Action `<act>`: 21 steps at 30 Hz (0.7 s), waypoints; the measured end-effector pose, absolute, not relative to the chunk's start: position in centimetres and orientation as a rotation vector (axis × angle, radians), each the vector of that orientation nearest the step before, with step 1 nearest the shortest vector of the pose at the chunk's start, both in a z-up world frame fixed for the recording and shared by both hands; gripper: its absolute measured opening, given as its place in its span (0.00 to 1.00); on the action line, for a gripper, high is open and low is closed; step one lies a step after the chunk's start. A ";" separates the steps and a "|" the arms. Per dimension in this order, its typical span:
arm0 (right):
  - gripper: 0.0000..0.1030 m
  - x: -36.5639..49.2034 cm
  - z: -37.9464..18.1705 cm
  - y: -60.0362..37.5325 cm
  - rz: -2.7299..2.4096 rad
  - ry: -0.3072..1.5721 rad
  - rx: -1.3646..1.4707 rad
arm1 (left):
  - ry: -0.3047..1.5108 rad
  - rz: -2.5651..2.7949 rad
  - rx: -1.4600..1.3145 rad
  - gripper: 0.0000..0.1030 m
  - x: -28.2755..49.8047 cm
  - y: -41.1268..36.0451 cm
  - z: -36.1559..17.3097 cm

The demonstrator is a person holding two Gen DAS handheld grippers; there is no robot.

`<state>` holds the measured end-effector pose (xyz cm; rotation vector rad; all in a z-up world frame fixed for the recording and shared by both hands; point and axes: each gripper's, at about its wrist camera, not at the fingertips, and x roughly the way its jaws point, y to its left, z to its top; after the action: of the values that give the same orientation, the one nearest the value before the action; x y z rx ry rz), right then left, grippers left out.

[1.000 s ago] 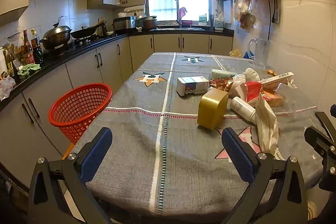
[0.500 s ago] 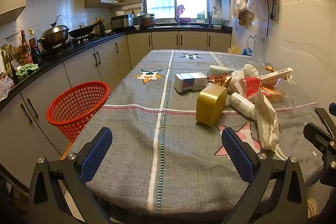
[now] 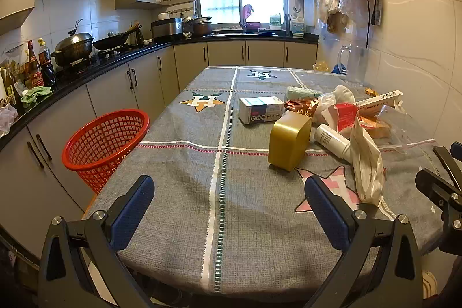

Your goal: Collect trash

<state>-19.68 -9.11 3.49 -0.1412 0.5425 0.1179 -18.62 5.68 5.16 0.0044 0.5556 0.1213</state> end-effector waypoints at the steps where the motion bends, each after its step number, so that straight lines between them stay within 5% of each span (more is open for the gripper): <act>1: 1.00 -19.6 3.5 -9.1 0.118 0.543 -0.141 | 0.556 0.121 0.003 1.00 -18.6 5.7 5.2; 21: 1.00 -18.0 3.6 -11.2 0.136 0.588 -0.049 | 0.609 0.073 0.001 1.00 -16.6 6.2 5.2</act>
<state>-17.99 -11.17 3.55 -0.0489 0.5881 0.1362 -16.62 6.19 5.20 0.0008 0.6094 0.0725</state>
